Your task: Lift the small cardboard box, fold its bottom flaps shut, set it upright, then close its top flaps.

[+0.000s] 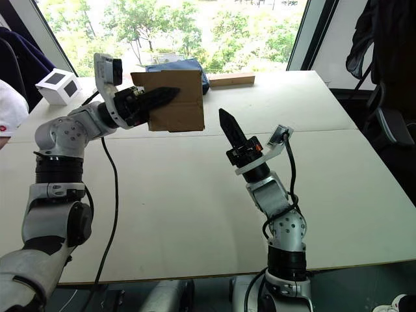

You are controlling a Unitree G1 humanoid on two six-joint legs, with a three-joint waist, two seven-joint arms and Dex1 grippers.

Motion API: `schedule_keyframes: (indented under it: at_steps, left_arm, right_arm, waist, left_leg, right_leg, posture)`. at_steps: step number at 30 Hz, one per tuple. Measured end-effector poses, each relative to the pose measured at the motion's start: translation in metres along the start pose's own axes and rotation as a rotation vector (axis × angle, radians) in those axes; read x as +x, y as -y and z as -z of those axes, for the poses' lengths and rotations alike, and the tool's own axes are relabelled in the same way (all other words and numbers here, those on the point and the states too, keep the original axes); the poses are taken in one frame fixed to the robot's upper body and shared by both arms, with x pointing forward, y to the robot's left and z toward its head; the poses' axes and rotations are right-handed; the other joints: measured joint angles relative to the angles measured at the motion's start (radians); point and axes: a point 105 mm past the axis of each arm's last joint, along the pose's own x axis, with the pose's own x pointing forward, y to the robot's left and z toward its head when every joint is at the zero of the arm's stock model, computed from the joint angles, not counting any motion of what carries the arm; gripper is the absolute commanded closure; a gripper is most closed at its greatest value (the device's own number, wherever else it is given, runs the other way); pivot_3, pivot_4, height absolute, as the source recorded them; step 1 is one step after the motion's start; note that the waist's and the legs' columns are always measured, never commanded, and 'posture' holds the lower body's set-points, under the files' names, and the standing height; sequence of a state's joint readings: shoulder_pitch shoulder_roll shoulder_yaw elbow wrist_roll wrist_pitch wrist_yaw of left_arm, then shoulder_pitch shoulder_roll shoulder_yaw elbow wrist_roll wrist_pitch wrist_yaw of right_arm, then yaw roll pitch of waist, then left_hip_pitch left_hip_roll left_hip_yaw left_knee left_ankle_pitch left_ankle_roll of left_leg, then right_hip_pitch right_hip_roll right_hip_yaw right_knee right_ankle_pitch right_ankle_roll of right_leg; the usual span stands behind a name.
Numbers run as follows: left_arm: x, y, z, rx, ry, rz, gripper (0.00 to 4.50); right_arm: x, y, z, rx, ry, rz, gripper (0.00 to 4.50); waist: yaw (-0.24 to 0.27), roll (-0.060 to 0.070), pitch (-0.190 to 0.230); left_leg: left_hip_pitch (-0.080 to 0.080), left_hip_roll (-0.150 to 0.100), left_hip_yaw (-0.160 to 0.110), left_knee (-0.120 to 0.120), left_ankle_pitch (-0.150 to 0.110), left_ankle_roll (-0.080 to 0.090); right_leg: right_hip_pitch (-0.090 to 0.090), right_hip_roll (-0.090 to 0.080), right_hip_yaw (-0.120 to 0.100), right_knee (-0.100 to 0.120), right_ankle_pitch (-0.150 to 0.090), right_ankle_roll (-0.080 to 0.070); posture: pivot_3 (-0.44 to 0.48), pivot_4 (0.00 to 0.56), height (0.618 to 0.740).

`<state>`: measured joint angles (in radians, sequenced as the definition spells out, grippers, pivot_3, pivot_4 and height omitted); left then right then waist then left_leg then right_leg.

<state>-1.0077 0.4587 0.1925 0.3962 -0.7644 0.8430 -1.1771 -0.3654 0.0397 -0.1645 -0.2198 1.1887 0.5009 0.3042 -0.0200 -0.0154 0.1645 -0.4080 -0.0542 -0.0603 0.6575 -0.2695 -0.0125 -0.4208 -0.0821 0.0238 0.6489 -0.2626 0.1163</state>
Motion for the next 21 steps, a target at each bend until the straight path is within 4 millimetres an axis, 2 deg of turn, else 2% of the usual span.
schedule_keyframes:
  at_steps: [1, 10, 18, 21]
  left_arm:
    - [0.000, 0.000, 0.000, -0.001, 0.001, 0.001, 4.50]
    - [0.000, 0.000, 0.000, -0.007, 0.004, 0.003, 4.50]
    - [-0.001, 0.000, 0.000, -0.008, 0.002, 0.002, 4.50]
    - [-0.001, 0.001, 0.007, -0.004, -0.074, 0.000, 4.50]
  right_arm:
    - [0.001, 0.001, 0.001, -0.008, -0.001, 0.006, 4.44]
    - [0.015, -0.012, 0.025, -0.070, -0.111, -0.063, 4.44]
    - [0.015, -0.011, 0.026, -0.120, -0.122, -0.068, 4.44]
    - [0.007, -0.007, 0.018, -0.146, -0.128, -0.047, 4.44]
  waist:
    - [0.000, 0.000, 0.000]
    - [0.000, 0.000, 0.000]
    - [0.000, 0.000, 0.000]
    - [0.002, 0.000, 0.000]
  left_leg:
    - [0.000, 0.000, 0.000, 0.000, 0.000, 0.000]
    - [0.000, 0.000, 0.000, 0.000, 0.000, 0.000]
    - [0.000, 0.000, 0.000, 0.000, 0.000, 0.000]
    - [0.000, 0.000, 0.000, 0.000, 0.000, 0.000]
  right_leg:
    - [0.000, 0.000, 0.000, 0.000, 0.000, 0.000]
    - [0.000, 0.000, 0.000, 0.000, 0.000, 0.000]
    - [0.000, 0.000, 0.000, 0.000, 0.000, 0.000]
    - [0.000, 0.000, 0.000, 0.000, 0.000, 0.000]
  posture:
    - [0.000, 0.150, 0.740]
    - [0.000, 0.150, 0.740]
    - [0.000, 0.150, 0.740]
    - [0.000, 0.150, 0.740]
